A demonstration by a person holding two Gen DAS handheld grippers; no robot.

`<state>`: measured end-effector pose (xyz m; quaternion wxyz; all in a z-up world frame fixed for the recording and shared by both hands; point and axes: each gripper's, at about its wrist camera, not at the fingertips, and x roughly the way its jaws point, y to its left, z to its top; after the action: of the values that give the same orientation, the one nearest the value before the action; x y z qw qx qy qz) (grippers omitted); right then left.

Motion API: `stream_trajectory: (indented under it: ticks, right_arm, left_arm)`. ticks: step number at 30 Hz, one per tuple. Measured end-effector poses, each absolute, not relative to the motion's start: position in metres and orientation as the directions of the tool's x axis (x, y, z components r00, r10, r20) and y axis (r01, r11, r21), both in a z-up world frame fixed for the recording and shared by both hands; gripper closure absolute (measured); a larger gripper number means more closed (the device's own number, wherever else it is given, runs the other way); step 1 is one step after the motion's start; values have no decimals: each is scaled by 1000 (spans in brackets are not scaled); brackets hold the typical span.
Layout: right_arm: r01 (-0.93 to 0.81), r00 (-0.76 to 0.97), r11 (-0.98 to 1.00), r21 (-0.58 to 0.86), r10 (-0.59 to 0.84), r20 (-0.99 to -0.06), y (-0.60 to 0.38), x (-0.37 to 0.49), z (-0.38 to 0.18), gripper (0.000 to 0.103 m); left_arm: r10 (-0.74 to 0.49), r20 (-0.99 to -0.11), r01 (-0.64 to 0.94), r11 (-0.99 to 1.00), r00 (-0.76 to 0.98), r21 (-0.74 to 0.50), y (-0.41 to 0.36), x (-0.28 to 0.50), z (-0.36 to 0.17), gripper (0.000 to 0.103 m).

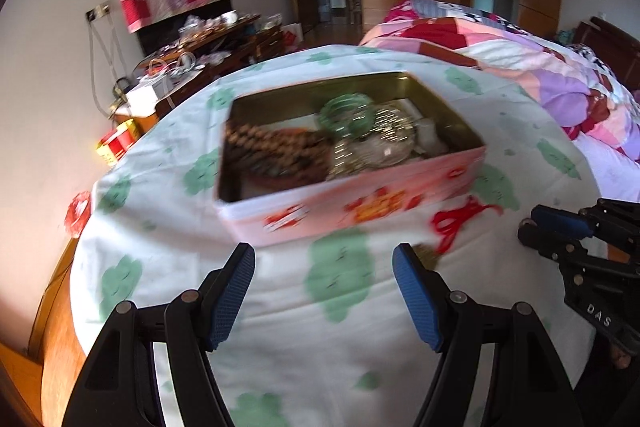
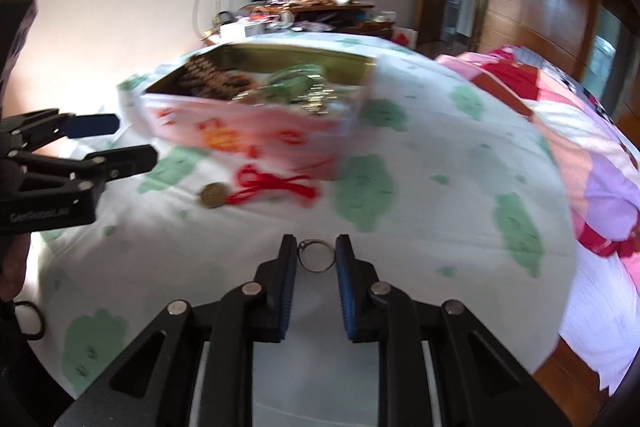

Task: Organize jewelry
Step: 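Grasp the small silver ring with the right gripper while the left grasps the red string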

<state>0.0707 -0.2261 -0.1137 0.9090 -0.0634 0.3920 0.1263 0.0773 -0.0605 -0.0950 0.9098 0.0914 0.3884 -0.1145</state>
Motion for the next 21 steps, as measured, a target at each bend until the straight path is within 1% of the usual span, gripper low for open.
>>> stream_trajectory:
  ticks: [6,11,14,15,16,17,18,20,21]
  right_arm:
    - [-200,687,980,-18,127,-715,-256,70,-109,81]
    - [-183,692,983,0,129,-710,-263,72,-109,81]
    - [-186,695,982,10,139,-705,-262,72,-108,81]
    - [-190,697,982,13,144,-703,-261,72,-107,81]
    - [-194,697,981,14,148,-701,-261,71,-107,81]
    - [-199,700,980,12,150,-699,-259,71,-107,81]
    - [-203,702,979,9,152,-696,-257,70,-107,81]
    - [-215,706,977,1,157,-690,-253,69,-106,81]
    - [-221,709,975,-2,159,-687,-251,68,-105,81]
  left_arm:
    - [-185,-733,343,937,655,69,-94,83,-94,31]
    - [-206,-752,396,915,626,79,-119,87,-101,31]
    - [-224,-778,419,907,587,55,-125,92,-110,31]
    - [-224,-785,417,908,577,48,-126,94,-113,39]
    - [-228,-790,421,906,570,42,-125,95,-115,48]
    - [-243,-799,435,900,551,26,-126,96,-118,74]
    - [-263,-801,444,896,538,3,-124,96,-118,91]
    - [-266,-799,446,895,540,3,-122,94,-116,99]
    - [-276,-794,449,894,542,-5,-119,92,-114,100]
